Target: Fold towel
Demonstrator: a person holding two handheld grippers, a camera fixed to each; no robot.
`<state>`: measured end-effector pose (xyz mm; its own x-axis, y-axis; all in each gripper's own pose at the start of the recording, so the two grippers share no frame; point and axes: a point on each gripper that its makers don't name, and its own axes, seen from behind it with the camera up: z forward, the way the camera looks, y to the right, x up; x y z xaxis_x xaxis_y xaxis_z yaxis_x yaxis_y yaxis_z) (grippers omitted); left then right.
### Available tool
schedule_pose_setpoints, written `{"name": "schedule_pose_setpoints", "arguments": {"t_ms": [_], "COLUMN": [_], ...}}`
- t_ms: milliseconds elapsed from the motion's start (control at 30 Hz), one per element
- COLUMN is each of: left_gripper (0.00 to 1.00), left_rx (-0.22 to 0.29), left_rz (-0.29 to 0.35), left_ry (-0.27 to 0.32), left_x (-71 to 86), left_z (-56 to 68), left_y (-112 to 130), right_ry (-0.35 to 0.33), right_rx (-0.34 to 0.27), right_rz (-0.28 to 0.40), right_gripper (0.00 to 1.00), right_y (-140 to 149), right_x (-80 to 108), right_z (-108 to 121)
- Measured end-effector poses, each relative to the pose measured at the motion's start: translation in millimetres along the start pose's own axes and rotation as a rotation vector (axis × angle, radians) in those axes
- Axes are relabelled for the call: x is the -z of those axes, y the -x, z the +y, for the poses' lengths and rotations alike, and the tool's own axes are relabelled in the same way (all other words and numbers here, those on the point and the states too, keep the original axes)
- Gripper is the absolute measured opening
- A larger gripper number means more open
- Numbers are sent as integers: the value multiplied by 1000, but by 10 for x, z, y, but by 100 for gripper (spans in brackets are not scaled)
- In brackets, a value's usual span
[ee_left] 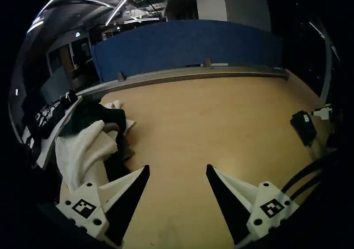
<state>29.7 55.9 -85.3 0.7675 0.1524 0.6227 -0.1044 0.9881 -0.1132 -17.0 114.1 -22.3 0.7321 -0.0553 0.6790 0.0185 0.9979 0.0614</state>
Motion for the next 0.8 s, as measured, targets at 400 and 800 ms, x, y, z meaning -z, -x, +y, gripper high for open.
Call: {"name": "schedule_pose_setpoints", "arguments": {"t_ms": [400,800], "left_gripper": [95,95], "left_rx": [1,25], "left_rz": [14,64], "left_ry": [6,14], "left_x": [19,2], "left_z": [-11,-63], "left_y": [-22,-122], "right_ry": [18,55], "right_rx": [-5,-12], "right_rz": [24,261], "right_gripper": [100,100], "right_y": [-34,-442], "right_x": [122,330], "right_z": [-26,-111]}}
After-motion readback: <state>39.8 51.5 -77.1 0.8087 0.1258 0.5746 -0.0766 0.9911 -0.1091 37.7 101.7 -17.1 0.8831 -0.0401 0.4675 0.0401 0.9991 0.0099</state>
